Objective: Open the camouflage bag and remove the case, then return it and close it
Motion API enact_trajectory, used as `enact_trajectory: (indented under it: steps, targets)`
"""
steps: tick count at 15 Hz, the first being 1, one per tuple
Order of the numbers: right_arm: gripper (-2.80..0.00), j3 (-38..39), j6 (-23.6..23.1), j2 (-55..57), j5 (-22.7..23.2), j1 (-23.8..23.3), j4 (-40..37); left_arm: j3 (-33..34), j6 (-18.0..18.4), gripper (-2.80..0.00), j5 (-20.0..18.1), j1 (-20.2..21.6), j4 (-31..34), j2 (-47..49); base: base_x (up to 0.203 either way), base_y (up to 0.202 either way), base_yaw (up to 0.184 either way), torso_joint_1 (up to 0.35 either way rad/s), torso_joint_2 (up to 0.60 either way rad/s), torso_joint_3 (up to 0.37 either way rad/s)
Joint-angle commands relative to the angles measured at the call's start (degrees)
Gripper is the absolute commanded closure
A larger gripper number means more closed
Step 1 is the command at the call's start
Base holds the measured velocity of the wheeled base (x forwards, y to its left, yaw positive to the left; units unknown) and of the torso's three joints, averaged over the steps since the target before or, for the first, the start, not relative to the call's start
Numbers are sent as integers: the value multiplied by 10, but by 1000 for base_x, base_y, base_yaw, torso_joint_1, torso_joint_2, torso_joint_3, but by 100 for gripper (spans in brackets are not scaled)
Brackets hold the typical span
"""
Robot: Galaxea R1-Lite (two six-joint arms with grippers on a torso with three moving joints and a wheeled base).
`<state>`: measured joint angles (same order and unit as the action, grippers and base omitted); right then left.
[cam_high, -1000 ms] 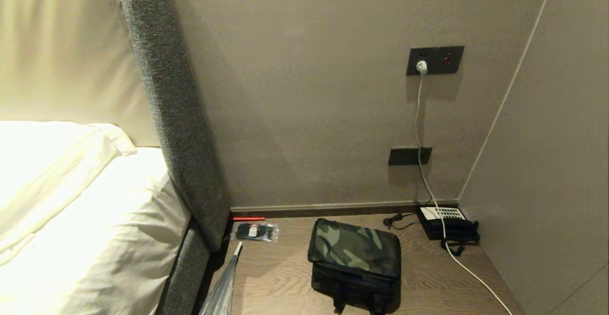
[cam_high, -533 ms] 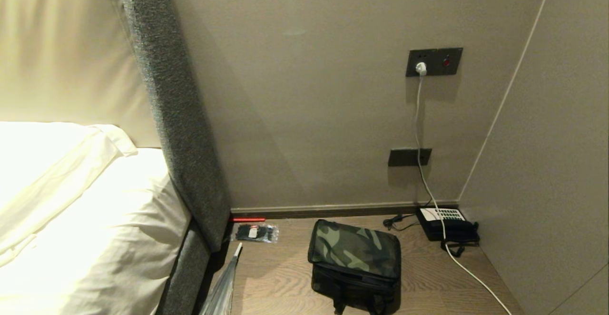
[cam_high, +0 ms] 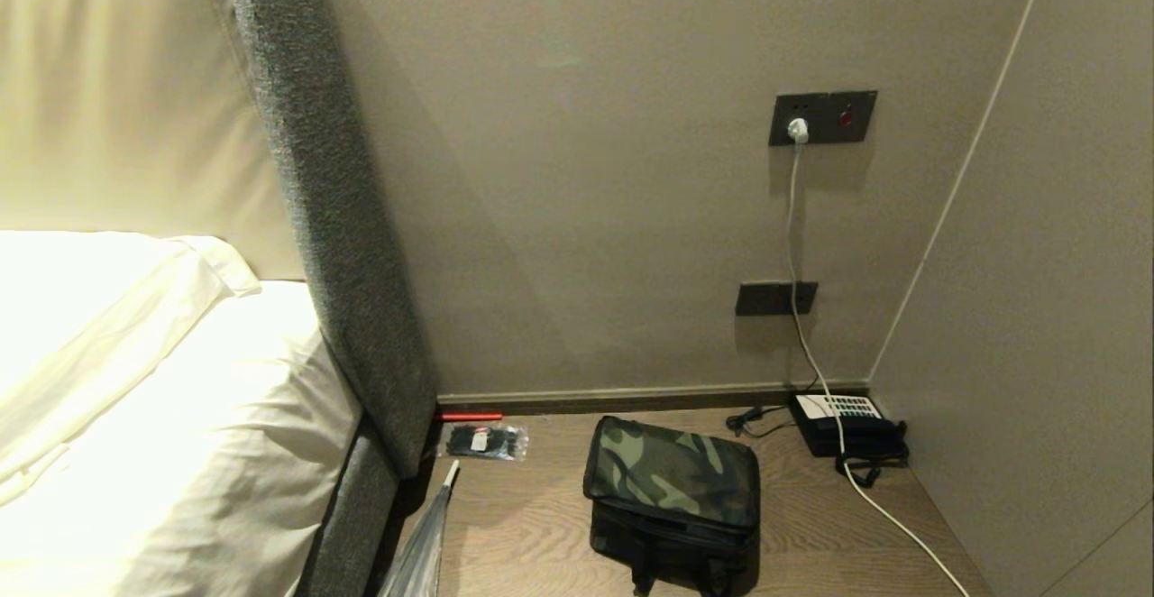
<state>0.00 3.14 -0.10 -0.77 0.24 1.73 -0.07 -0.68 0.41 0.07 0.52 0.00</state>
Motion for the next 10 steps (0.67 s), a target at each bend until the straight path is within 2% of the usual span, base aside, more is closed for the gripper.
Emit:
enact_trajectory:
  steps: [1,10]
  targets:
    - [0,8,0,-17,0,0,0,0,0,0,0,0,0,-1,0,0,0,0,0,0]
    - [0,8,-7,-17,1,0,0,0,0,0,0,0,0,-1,0,0,0,0,0,0]
